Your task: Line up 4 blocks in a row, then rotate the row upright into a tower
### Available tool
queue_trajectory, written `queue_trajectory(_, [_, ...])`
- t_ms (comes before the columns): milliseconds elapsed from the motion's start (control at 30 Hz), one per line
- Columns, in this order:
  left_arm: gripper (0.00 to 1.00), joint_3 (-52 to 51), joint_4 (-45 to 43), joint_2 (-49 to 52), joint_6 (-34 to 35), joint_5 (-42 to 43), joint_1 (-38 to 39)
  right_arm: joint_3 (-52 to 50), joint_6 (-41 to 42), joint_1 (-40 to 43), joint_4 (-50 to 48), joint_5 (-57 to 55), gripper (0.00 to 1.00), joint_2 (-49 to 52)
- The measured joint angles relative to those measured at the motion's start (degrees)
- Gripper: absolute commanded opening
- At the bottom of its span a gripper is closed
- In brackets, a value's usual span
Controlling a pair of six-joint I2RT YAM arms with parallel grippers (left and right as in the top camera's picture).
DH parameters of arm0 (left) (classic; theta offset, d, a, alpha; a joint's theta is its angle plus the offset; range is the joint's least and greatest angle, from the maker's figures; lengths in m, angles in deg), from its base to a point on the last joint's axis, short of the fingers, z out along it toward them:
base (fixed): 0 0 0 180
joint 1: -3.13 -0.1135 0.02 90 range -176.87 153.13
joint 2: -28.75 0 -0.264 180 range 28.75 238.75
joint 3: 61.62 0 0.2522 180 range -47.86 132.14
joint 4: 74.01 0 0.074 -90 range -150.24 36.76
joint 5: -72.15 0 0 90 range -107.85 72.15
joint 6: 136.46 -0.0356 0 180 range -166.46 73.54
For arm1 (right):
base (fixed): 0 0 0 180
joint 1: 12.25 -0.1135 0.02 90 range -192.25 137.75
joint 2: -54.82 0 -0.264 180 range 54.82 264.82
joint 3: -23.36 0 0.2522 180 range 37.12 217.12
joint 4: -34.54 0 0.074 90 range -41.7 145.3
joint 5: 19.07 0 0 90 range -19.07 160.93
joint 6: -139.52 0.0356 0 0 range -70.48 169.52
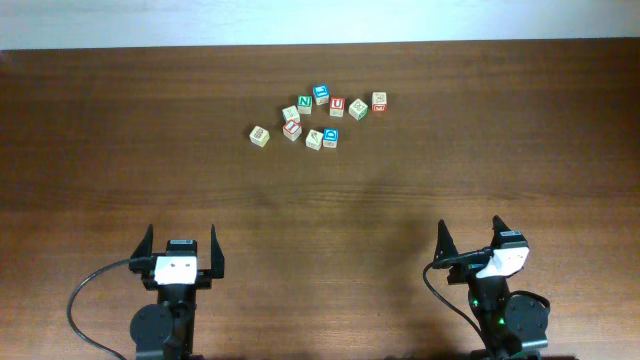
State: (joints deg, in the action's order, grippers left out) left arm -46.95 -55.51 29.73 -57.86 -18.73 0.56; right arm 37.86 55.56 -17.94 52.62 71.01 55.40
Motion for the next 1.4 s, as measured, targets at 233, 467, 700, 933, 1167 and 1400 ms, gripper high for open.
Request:
queue_trajectory(233, [0.99,0.0,0.02,0.0,0.0,0.0,0.0,0.0,0.02,0.0,0.0,0.02,0.98,0.0])
queue_trajectory(467, [0.99,0.0,0.02,0.0,0.0,0.0,0.0,0.0,0.02,0.0,0.0,0.02,0.98,0.0])
queue_trajectory(700, [0.99,0.0,0.0,0.0,0.0,0.0,0.0,0.0,0.02,0.0,-1.46,-0.26,0.98,0.0])
queue_trajectory(933, [0.99,0.0,-0.66,0.0,0.04,1.07,0.0,0.0,-0.04,0.0,-1.62,-0.24,0.98,0.0])
queue_trajectory(1167, [0.99,2.6,-0.92,5.46,5.4,1.53,0.0,1.77,-0.02,0.0,0.59,-0.24,0.98,0.7])
queue_trajectory(1400, [0.99,32.94,9.55,37.64,6.34,2.8,0.02,33.73,-0.07,0.0,14.14,0.24,0.98,31.39])
